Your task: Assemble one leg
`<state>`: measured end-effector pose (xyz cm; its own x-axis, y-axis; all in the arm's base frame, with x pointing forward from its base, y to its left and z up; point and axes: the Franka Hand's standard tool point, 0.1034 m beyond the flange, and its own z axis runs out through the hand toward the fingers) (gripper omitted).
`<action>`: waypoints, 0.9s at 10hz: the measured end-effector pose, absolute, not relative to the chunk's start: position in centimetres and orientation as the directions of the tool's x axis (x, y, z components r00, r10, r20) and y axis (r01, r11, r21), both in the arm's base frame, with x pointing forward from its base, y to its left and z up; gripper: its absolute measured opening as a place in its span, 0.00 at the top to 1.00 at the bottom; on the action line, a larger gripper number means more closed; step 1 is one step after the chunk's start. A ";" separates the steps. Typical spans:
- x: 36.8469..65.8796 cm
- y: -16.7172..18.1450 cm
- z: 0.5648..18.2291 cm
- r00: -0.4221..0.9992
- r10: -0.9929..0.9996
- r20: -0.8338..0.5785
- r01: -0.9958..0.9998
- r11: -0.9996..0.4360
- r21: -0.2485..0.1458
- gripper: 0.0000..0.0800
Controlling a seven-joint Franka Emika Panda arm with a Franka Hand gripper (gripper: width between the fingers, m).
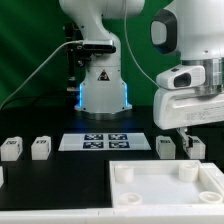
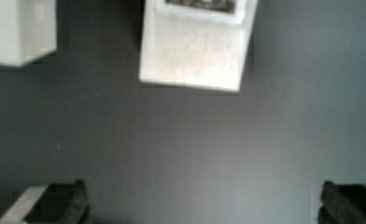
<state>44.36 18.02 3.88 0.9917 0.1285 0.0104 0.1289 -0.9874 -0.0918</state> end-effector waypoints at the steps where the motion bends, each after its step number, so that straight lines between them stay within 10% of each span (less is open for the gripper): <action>1: 44.5 18.1 4.0 0.992 0.128 0.011 0.129 -0.987 -0.092 0.19; 9: 41.7 18.1 2.9 0.687 0.044 -0.725 0.076 -0.997 0.012 0.19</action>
Offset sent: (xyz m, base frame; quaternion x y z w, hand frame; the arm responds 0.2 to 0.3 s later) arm -0.0092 0.0091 -0.0029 -0.0401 -0.3287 0.0738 0.9407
